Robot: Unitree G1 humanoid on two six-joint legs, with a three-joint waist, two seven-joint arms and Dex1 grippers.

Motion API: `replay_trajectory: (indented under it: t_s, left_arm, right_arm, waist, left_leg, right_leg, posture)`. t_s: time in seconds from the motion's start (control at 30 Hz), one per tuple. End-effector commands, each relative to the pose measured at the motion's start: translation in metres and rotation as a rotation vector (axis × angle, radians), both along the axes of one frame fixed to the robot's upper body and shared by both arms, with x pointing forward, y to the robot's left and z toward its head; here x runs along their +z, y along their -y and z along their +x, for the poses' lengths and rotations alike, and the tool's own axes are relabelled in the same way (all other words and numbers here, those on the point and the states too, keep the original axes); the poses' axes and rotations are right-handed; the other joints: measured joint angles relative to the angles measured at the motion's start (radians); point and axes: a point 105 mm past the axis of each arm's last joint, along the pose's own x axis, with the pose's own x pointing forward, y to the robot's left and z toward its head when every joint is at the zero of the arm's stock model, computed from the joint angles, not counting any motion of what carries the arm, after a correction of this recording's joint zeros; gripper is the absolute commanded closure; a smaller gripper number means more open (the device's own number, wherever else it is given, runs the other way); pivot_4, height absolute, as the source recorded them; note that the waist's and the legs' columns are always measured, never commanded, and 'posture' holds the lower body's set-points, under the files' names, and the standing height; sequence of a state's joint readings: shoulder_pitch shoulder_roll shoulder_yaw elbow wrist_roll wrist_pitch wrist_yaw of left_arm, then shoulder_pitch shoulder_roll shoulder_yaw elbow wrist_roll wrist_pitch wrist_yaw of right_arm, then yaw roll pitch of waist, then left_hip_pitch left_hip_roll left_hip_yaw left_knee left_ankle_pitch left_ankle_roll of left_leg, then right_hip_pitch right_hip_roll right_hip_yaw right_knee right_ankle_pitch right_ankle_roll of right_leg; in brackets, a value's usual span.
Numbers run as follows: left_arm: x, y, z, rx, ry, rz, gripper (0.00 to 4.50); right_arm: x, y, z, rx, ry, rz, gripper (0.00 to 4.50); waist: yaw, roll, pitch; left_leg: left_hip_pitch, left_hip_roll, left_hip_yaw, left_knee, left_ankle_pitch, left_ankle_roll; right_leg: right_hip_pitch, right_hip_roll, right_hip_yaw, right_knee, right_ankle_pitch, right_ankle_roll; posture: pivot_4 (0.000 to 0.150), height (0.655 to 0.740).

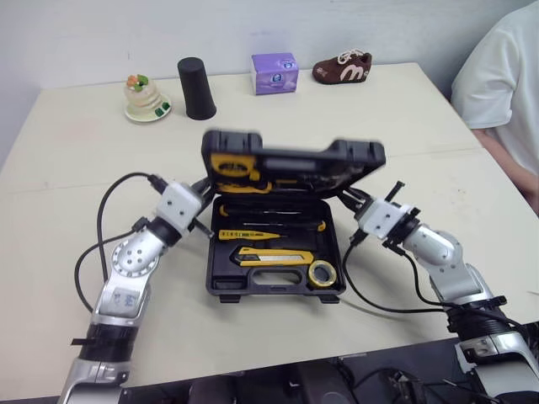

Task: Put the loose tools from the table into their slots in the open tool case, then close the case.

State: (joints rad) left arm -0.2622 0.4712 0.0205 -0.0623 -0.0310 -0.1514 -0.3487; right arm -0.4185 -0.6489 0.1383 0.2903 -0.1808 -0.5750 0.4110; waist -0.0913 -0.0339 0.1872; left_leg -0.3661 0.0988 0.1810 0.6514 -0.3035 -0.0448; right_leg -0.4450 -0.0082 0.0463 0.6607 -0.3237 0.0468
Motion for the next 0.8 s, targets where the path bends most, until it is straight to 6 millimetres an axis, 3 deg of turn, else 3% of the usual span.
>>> replay_trajectory:
  t_s: [0.03,0.07,0.13,0.23,0.27,0.33,0.37,0.47,0.6,0.7,0.8]
  left_arm:
    - [-0.003,-0.027,-0.007,0.068,0.018,0.032,4.49]
    - [-0.008,-0.028,-0.009,0.062,0.004,0.042,4.49]
    - [-0.018,-0.029,-0.016,0.034,-0.036,0.049,3.61]
    - [-0.025,-0.032,-0.025,-0.006,-0.084,0.042,2.40]
    - [-0.028,-0.035,-0.030,-0.021,-0.111,0.044,1.80]
    - [-0.032,-0.047,-0.039,-0.024,-0.164,0.034,1.07]
    - [-0.036,-0.063,-0.047,0.000,-0.221,0.018,0.61]
    - [-0.038,-0.101,-0.061,0.085,-0.312,-0.010,0.60]
    - [-0.026,-0.129,-0.052,0.150,-0.322,-0.032,0.60]
    - [-0.017,-0.126,-0.037,0.138,-0.298,-0.044,0.60]
    - [-0.008,-0.102,-0.014,0.044,-0.287,-0.056,0.60]
  right_arm:
    - [-0.026,0.034,-0.004,-0.096,-0.039,-0.103,4.50]
    - [-0.029,0.032,-0.007,-0.082,-0.039,-0.117,4.50]
    - [-0.035,0.027,-0.014,-0.051,-0.058,-0.128,4.50]
    - [-0.036,0.028,-0.022,-0.038,-0.073,-0.114,3.37]
    - [-0.035,0.030,-0.026,-0.032,-0.079,-0.113,2.70]
    - [-0.032,0.035,-0.033,-0.035,-0.091,-0.107,1.90]
    - [-0.030,0.044,-0.039,-0.059,-0.103,-0.086,1.34]
    - [-0.031,0.066,-0.057,-0.092,-0.219,-0.008,0.05]
    - [-0.013,0.104,-0.071,-0.252,-0.352,0.227,0.05]
    - [-0.001,0.117,-0.079,-0.320,-0.356,0.283,0.05]
    - [-0.002,0.118,-0.091,-0.343,-0.375,0.267,0.05]
  waist:
    - [0.002,-0.001,0.000]
    - [0.004,-0.001,0.000]
    - [0.004,-0.001,0.000]
    - [0.009,-0.002,-0.001]
    - [0.009,-0.002,-0.001]
    - [0.007,-0.001,-0.001]
    - [0.004,-0.001,-0.001]
    - [0.002,-0.001,-0.001]
    - [0.013,-0.001,-0.001]
    - [0.017,-0.002,-0.001]
    - [0.022,-0.006,-0.003]
  left_leg:
    - [0.001,0.000,0.000,0.001,0.000,0.000]
    - [0.002,0.000,0.000,0.001,0.000,0.001]
    - [0.006,0.000,0.000,0.001,0.001,0.001]
    - [0.018,0.000,0.000,-0.002,0.001,0.001]
    - [0.016,0.001,-0.001,-0.002,0.001,0.002]
    - [0.015,0.001,-0.001,-0.002,0.001,0.003]
    - [0.015,0.002,-0.001,-0.002,0.001,0.003]
    - [0.016,0.003,-0.001,-0.003,0.001,0.002]
    - [0.016,0.002,-0.004,-0.003,0.001,0.001]
    - [0.015,0.000,-0.006,-0.003,0.002,0.003]
    - [0.015,0.000,-0.006,-0.003,0.002,0.004]
  right_leg:
    - [0.002,0.000,0.000,0.001,0.000,0.000]
    - [0.002,0.000,0.001,0.002,0.001,0.000]
    - [0.006,0.000,0.001,0.002,0.002,0.000]
    - [0.019,0.000,0.001,-0.001,0.001,-0.001]
    - [0.018,-0.001,0.001,-0.001,0.001,-0.001]
    - [0.017,-0.002,0.001,0.000,0.001,-0.001]
    - [0.017,-0.002,0.001,0.000,0.001,0.000]
    - [0.016,-0.001,0.001,0.000,0.001,-0.001]
    - [0.017,-0.001,-0.001,0.000,0.000,-0.003]
    - [0.018,-0.003,-0.001,-0.001,0.000,-0.002]
    - [0.019,-0.003,-0.002,-0.003,0.001,-0.001]
  posture:
    - [0.150,0.7400]
    - [0.150,0.7400]
    - [0.150,0.7400]
    - [0.150,0.7400]
    - [0.150,0.7400]
    - [0.150,0.7400]
    - [0.150,0.7400]
    - [0.150,0.7400]
    - [0.150,0.7400]
    - [0.150,0.7400]
    - [0.150,0.7400]
